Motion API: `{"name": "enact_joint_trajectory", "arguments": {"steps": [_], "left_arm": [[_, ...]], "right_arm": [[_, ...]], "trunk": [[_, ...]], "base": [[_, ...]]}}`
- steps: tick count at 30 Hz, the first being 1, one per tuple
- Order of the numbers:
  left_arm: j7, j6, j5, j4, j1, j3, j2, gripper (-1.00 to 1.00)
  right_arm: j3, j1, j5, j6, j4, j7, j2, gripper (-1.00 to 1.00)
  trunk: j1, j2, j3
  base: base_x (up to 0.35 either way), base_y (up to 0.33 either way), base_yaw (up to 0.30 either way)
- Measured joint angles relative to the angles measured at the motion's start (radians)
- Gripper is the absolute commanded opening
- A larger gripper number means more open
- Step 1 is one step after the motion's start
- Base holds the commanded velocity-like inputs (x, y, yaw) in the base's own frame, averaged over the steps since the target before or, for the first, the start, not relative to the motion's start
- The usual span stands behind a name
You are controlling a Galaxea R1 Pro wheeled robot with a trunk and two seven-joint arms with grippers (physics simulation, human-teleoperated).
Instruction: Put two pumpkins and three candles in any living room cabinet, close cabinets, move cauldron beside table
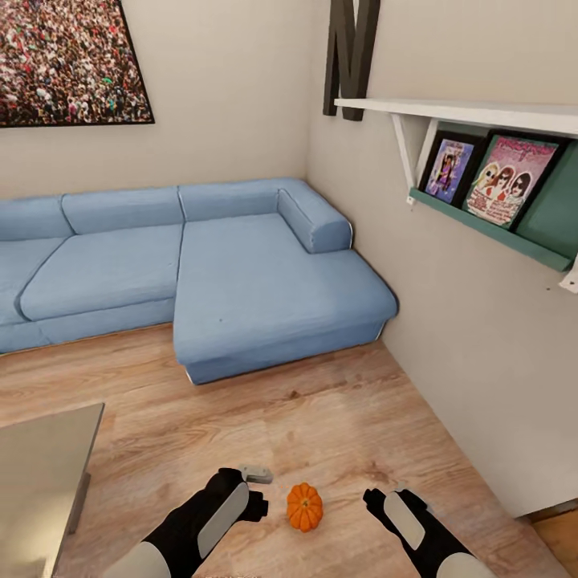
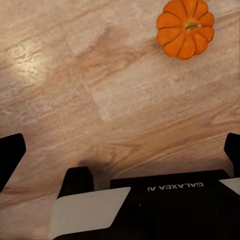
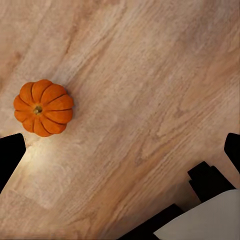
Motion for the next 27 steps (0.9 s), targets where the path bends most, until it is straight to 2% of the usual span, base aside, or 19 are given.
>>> {"name": "enact_joint_trajectory", "arguments": {"steps": [12, 18, 27], "left_arm": [[0.0, -0.001, 0.0, 0.0, 0.0, -0.001, 0.0, 1.0], [0.0, -0.002, 0.0, 0.001, 0.0, 0.0, 0.001, 1.0], [0.0, -0.002, 0.0, 0.0, 0.0, 0.0, 0.001, 1.0]], "right_arm": [[-0.001, 0.0, 0.0, 0.0, 0.0, 0.006, -0.002, 1.0], [-0.002, 0.0, 0.0, 0.0, -0.001, 0.006, -0.004, 1.0], [-0.001, 0.0, 0.0, -0.001, -0.001, 0.003, -0.005, 1.0]], "trunk": [[0.0, 0.0, 0.0], [0.0, 0.0, 0.0], [0.0, 0.0, 0.0]], "base": [[0.047, -0.002, 0.264], [0.042, -0.139, 0.036], [0.001, 0.012, 0.002]]}}
